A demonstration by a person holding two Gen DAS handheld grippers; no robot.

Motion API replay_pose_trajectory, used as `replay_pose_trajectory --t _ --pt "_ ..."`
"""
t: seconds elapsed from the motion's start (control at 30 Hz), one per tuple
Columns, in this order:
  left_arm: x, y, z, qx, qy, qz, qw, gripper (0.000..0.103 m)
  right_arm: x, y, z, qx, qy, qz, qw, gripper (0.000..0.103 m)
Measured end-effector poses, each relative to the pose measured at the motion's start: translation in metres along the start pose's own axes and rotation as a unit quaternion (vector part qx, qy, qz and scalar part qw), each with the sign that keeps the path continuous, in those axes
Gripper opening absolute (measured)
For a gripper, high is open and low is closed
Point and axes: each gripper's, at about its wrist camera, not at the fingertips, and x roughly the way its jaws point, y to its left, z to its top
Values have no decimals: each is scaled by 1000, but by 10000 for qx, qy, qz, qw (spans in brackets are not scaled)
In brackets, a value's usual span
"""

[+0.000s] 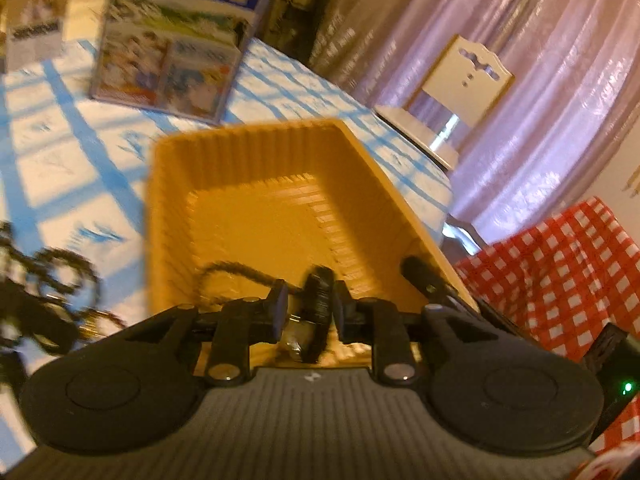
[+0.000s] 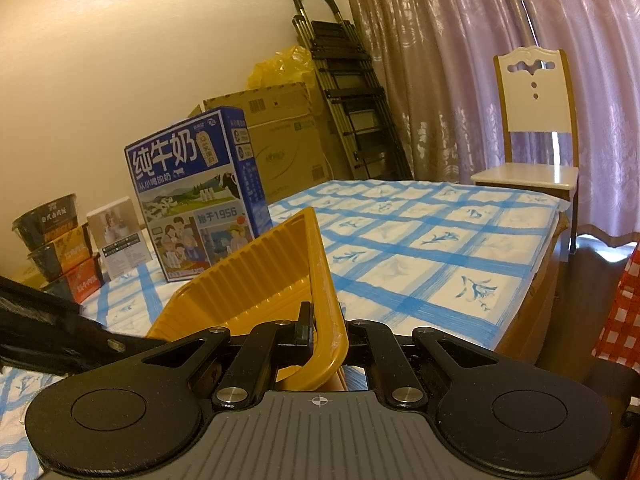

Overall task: Organize jewelry
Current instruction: 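Carry the black bangle with the left tool and drop it into the tray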

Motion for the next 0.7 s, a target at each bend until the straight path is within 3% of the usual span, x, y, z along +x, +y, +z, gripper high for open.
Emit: replay_pose_trajectory --t 0.17,0.4,0.7 --pt "-35 28 -2 20 -293 658 9974 28 1 0 0 -10 -2 5 10000 7" --pt "-72 76 -18 -48 -306 1617 9863 30 0 0 0 -10 -3 3 10000 7" --pt "-79 106 -44 -454 -196 1929 9800 30 0 -2 -1 -2 6 0 10000 6"
